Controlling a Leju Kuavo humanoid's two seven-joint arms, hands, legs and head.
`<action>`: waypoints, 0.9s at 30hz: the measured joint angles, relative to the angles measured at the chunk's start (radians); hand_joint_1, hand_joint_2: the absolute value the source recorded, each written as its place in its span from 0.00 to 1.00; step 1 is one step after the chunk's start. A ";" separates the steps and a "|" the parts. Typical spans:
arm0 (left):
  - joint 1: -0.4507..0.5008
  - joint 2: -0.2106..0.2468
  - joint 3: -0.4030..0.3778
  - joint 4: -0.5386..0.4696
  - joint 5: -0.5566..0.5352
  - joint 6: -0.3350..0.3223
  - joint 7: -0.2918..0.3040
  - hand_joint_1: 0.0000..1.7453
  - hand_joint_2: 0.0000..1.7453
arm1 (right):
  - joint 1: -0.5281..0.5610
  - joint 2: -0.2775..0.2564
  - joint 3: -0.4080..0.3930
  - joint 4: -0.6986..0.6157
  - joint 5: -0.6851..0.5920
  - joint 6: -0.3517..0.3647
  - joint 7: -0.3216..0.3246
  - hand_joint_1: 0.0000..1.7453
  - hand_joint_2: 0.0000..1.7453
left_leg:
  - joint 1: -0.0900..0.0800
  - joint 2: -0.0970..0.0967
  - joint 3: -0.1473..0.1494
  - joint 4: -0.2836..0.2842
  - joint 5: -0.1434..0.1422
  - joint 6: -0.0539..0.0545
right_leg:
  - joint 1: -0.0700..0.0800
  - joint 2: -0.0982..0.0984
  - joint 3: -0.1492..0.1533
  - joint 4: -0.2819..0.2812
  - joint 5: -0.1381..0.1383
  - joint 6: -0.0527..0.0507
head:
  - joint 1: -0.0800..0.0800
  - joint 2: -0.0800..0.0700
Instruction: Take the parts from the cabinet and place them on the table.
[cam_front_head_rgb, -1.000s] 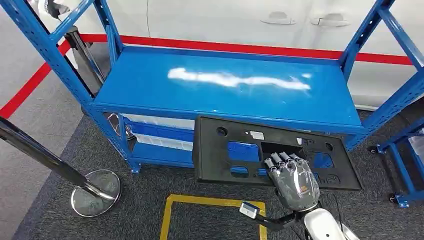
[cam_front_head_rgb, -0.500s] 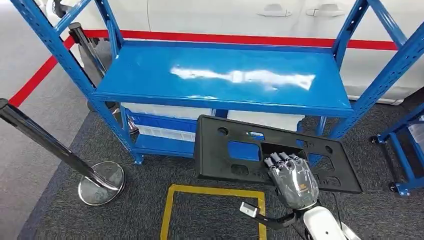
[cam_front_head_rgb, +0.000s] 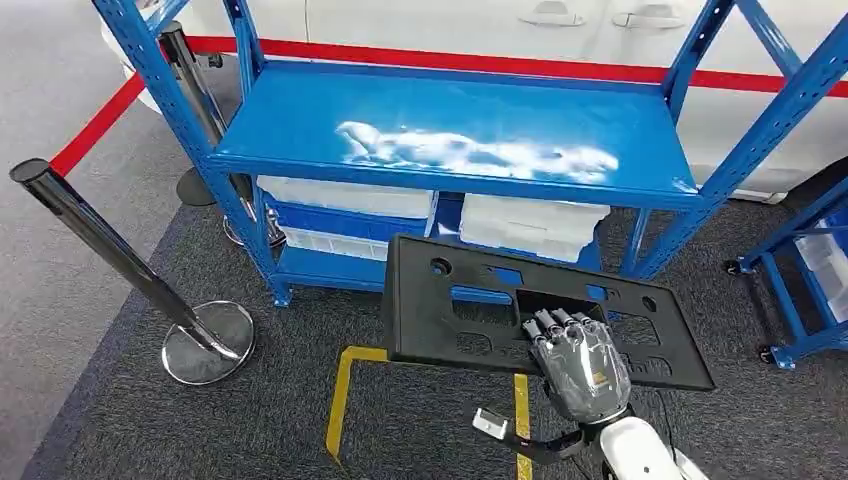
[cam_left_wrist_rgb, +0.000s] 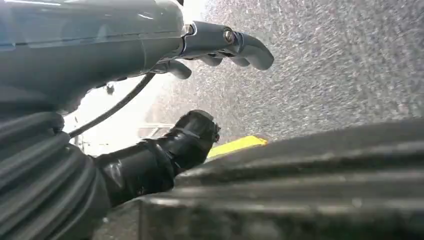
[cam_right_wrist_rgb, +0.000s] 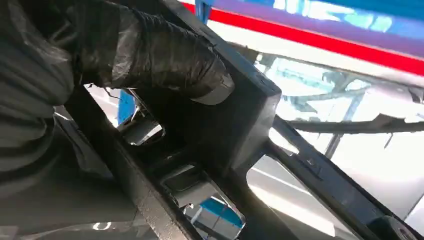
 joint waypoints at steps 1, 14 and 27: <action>-0.001 0.000 -0.002 0.000 -0.002 -0.012 0.007 0.00 1.00 | -0.003 0.003 0.000 0.000 -0.001 0.006 0.000 1.00 1.00 | 0.001 0.000 -0.013 0.011 0.003 -0.004 | -0.001 0.000 0.063 -0.085 0.020 -0.001 | 0.000 0.000; -0.012 0.001 -0.007 0.000 -0.006 -0.034 0.017 0.00 1.00 | -0.052 0.054 0.019 0.015 -0.009 0.048 0.002 1.00 1.00 | -0.001 -0.007 -0.064 0.300 -0.156 -0.058 | 0.005 -0.009 0.052 -0.226 0.061 -0.065 | -0.002 0.000; -0.009 -0.003 -0.007 0.000 0.006 -0.061 0.029 0.00 1.00 | -0.092 0.068 0.053 0.026 -0.014 0.069 0.018 1.00 1.00 | -0.001 -0.022 0.041 -0.021 -0.014 -0.001 | 0.003 -0.005 -0.071 0.009 -0.081 -0.012 | -0.002 0.000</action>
